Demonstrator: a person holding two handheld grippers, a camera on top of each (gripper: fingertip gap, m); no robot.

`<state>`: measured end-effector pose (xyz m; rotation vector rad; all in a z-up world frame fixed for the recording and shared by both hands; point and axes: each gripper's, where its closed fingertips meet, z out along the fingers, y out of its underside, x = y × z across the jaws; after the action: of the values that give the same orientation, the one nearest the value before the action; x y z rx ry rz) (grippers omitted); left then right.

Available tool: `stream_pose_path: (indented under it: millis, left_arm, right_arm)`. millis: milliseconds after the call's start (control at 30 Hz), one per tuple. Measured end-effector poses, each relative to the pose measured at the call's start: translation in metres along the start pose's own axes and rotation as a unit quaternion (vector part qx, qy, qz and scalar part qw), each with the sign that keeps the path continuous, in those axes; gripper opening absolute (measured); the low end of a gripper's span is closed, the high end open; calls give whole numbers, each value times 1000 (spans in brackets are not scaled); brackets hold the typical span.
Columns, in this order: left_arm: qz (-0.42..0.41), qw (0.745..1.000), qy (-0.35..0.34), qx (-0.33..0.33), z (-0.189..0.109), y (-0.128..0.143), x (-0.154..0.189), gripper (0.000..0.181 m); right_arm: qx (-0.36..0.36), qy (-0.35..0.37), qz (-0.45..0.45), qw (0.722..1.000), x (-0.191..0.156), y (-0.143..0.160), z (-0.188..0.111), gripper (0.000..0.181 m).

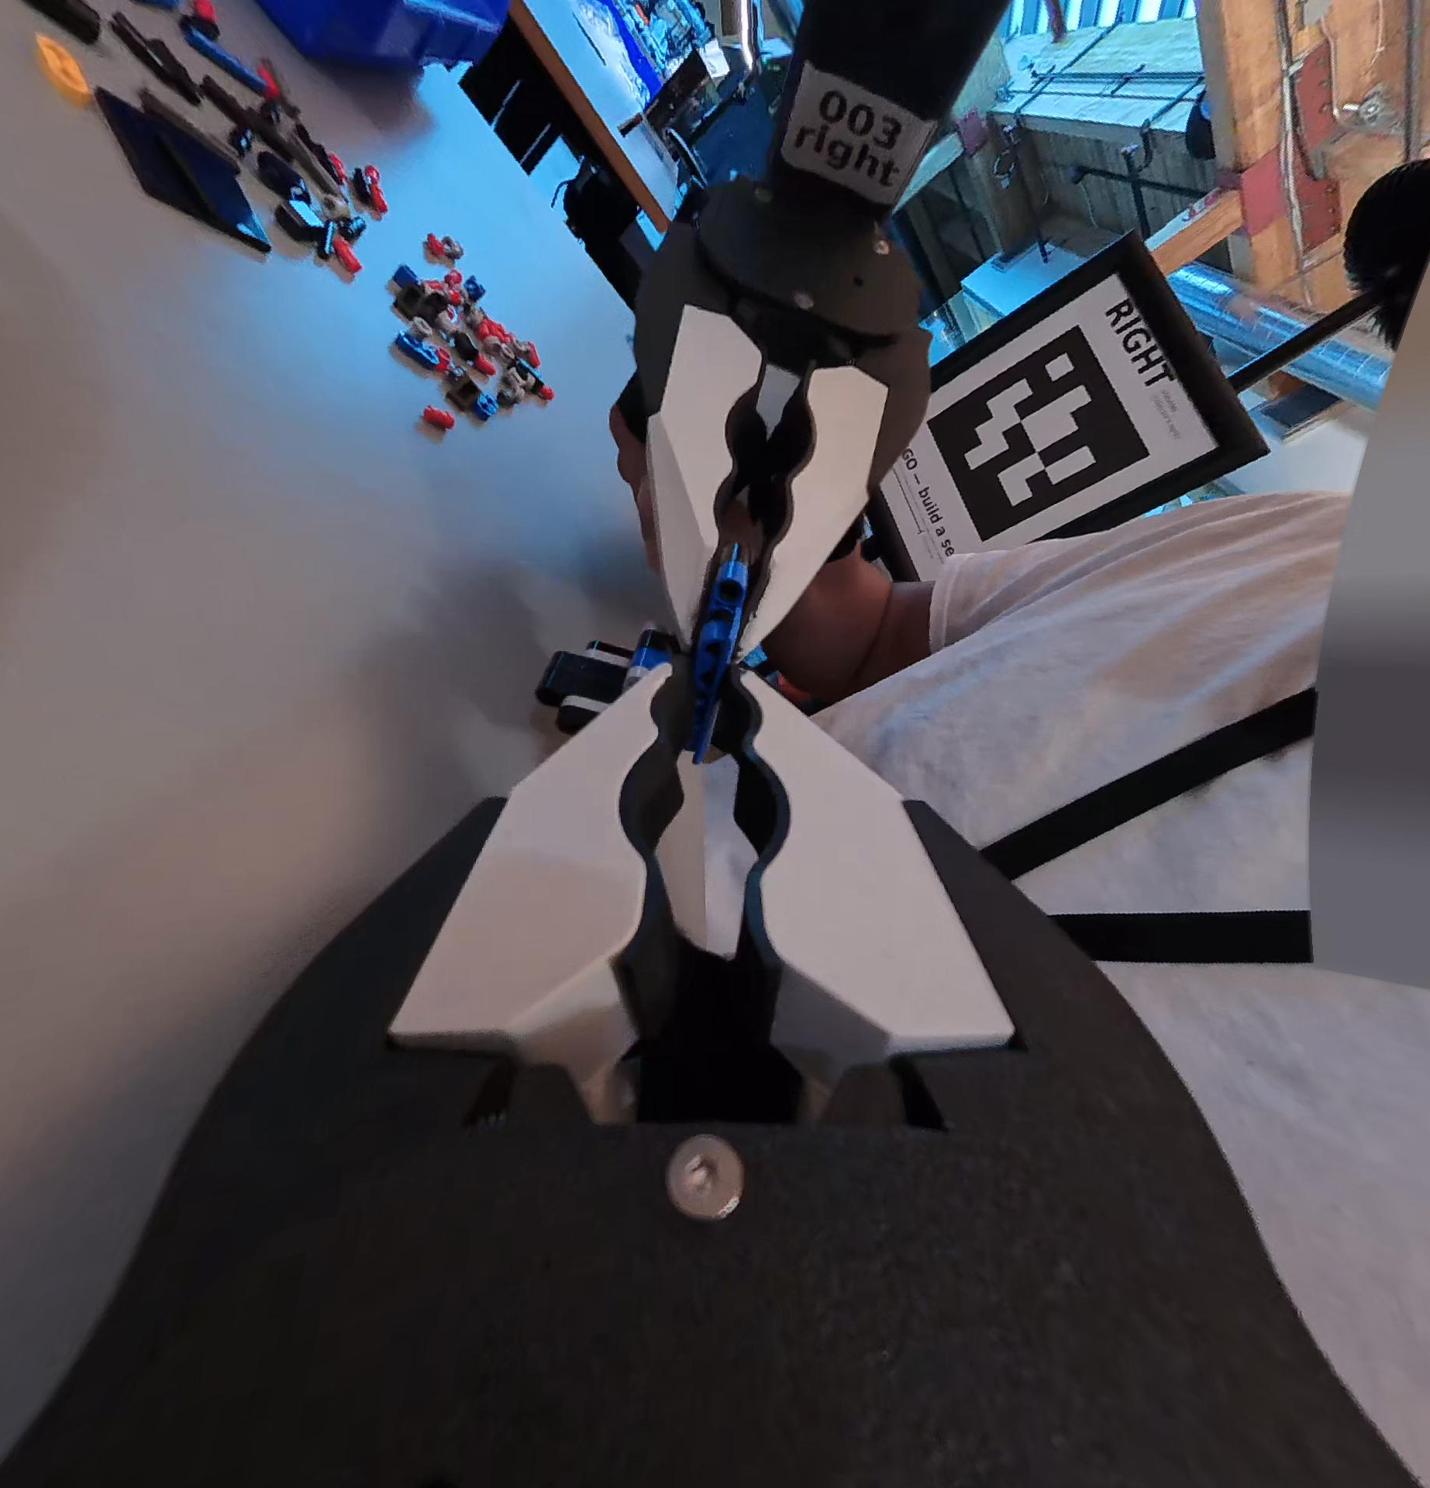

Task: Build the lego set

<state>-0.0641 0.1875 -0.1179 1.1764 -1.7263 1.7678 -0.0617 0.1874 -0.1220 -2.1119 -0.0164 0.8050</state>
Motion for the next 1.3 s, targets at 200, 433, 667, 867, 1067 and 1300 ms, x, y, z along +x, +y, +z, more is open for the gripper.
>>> stream_pose_path:
  millis: [200, 433, 667, 867, 1067, 1300]
  left_arm:
    - [-11, 1000, 6, -11, 4, 2, 0, 4]
    - [16, 1000, -26, 2, 6, -1, -5, 5]
    - [56, 997, -33, 28, -3, -8, -2, 3]
    - [1, 995, -20, 99, -9, -29, -5, 1]
    - [-71, 975, -50, 205, -25, -46, -19, 1]
    - [-184, 927, -54, 323, -25, -51, -27, 1]
  right_arm:
    - [8, -11, 9, 1000, -1, 2, 4, 6]
    - [14, -18, 20, 1000, 3, 2, 1, 6]
    - [15, -49, 32, 998, 2, 1, 2, 6]
    - [61, -32, 18, 997, 11, -18, -3, 7]
    - [147, 134, -63, 978, 34, -35, -31, 46]
    - [139, 340, -85, 926, 37, -26, -9, 76]
